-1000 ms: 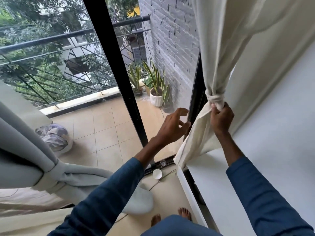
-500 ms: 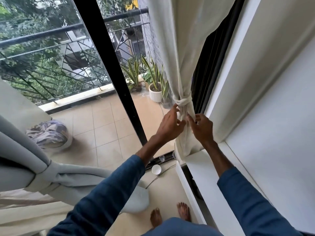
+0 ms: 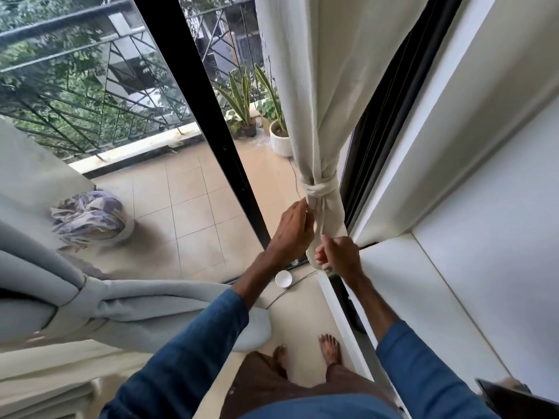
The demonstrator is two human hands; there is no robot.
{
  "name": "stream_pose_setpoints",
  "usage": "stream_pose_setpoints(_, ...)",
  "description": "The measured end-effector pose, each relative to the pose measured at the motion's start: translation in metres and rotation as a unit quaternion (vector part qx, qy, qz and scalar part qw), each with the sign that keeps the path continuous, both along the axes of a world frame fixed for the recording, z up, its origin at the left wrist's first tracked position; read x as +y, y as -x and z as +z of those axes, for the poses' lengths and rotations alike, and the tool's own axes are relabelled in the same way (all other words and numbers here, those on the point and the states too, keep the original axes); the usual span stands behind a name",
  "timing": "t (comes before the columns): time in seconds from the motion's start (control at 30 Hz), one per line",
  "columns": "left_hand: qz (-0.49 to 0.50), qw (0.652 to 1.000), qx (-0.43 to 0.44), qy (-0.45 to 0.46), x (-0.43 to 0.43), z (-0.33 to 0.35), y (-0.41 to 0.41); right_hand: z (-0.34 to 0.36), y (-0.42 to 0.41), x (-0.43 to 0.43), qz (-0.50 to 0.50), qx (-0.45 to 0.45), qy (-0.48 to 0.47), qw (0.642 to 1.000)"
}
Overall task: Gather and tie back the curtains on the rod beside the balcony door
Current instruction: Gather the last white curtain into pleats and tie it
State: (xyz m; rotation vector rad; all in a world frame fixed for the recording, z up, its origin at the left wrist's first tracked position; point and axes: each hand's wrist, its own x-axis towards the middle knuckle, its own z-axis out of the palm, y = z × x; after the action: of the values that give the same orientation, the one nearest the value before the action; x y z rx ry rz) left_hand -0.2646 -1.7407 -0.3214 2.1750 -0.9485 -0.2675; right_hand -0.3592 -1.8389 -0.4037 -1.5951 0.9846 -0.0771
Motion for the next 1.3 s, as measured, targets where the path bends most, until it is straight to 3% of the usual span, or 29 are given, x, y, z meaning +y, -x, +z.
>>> stream_pose_setpoints(0.2, -0.089, 0.994, 0.025, -0.053, 0.027, -0.025, -0.009, -0.017, -0.005, 0.065, 0.057, 0.057, -0.048, 0.996)
stream_pose_setpoints(0.5, -0.146, 0.969, 0.065, -0.189, 0.14, -0.106, -0.03, -0.067, -0.02, 0.145, 0.027, 0.13, -0.124, 0.983)
stream_pose_setpoints(0.77, -0.164, 0.928, 0.114, -0.316, 0.194, -0.175, -0.043, -0.114, -0.009, 0.174, -0.014, 0.157, -0.132, 0.979)
stream_pose_setpoints(1.3, -0.108, 0.901, 0.164, -0.387, 0.184, -0.312, -0.055, -0.252, -0.037, 0.159, 0.001, 0.203, -0.111, 0.973)
